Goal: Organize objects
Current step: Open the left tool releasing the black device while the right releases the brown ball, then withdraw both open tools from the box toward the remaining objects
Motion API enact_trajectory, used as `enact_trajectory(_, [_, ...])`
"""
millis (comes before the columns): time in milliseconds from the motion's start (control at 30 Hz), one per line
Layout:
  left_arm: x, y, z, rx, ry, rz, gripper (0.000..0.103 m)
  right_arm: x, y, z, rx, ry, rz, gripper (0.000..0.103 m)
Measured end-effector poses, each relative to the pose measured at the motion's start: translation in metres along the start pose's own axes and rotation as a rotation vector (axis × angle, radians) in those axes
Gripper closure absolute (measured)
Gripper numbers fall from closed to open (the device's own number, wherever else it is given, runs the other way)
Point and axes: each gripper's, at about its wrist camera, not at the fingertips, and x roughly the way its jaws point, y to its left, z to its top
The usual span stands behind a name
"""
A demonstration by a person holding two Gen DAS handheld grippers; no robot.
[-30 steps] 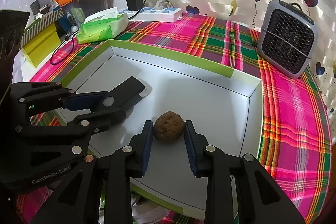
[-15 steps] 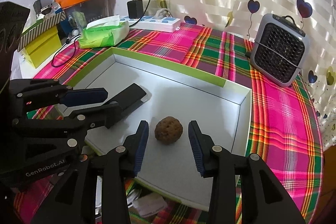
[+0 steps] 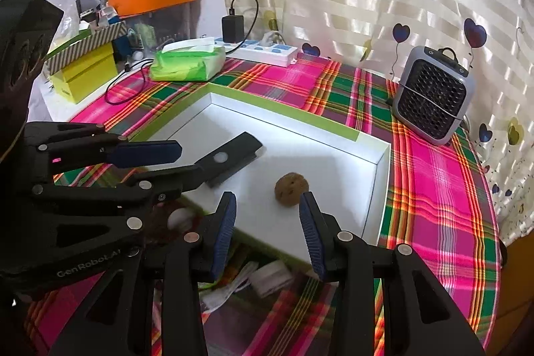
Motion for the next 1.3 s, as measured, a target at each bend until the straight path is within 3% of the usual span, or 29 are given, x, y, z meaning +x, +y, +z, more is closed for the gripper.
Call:
enact_trajectory(567, [-0.036, -0.011, -0.029, 0.000, -0.025, 0.011, 0.077, -0.031, 0.020, -0.023, 0.001, -0.022, 0.015, 0.062])
enact_trajectory(1300, [-0.050, -0.015, -0.052, -0.014, -0.013, -0.004, 0.077, -0.041, 0.031, -0.043, 0.006, -0.019, 0.047, 0.062])
